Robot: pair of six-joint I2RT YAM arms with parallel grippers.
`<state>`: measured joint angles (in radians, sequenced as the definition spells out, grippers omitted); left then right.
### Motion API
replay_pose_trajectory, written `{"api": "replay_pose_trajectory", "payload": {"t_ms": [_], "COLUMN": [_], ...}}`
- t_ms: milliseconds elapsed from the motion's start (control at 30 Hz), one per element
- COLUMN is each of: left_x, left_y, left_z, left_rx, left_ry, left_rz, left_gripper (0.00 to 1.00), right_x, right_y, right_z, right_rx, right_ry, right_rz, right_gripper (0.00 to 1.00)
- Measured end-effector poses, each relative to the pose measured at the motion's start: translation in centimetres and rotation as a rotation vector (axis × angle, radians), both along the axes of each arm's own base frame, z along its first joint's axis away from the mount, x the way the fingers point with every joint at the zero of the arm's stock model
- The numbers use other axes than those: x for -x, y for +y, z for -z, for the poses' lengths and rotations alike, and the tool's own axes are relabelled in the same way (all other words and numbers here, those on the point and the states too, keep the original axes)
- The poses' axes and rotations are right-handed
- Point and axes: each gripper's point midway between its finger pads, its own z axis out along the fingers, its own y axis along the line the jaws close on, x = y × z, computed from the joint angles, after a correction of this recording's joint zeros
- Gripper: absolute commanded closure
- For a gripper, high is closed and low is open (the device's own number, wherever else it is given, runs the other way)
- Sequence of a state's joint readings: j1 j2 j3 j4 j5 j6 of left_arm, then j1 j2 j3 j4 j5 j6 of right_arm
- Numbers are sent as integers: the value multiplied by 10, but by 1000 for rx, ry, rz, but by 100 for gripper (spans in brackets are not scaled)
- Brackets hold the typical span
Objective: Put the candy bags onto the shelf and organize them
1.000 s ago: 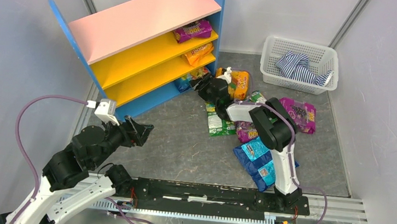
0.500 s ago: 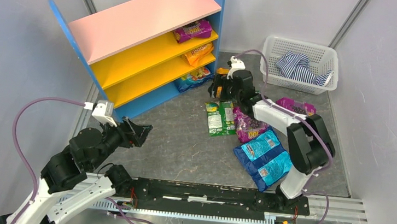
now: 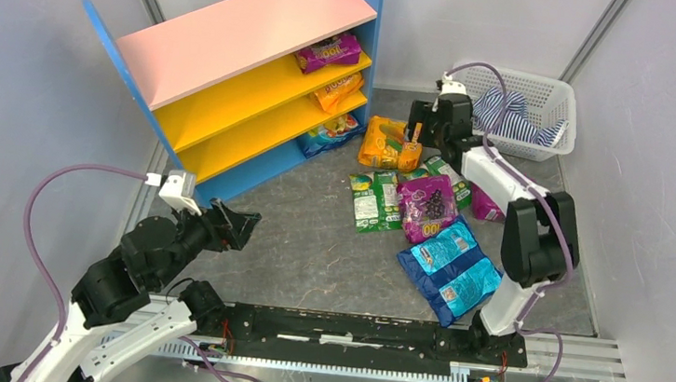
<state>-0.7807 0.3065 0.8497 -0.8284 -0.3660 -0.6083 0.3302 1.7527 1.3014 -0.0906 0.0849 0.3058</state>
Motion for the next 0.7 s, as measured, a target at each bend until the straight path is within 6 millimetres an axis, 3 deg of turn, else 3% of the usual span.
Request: {"api": "replay_pose_trajectory", "payload": {"t_ms": [133, 333, 533, 700], "left_x": [-1, -4, -6, -7], "left_y": [-1, -2, 0, -1], "left_z": [1, 5, 5, 7], "left_rx": [-6, -23, -31, -36], "left_ry": [6, 19, 21, 26], "left_rz": [-1, -9, -24, -24], "left_gripper": [13, 13, 13, 13], "right_x": [-17, -27, -37, -34], "right_y": [-19, -17, 3, 9], "right_z": [40, 86, 90, 94], "right_rx": [-82, -178, -305, -426], "right_ry": [85, 166, 154, 123], "right_rz": [103, 166, 145, 136], "right_gripper": [14, 18, 35, 59]}}
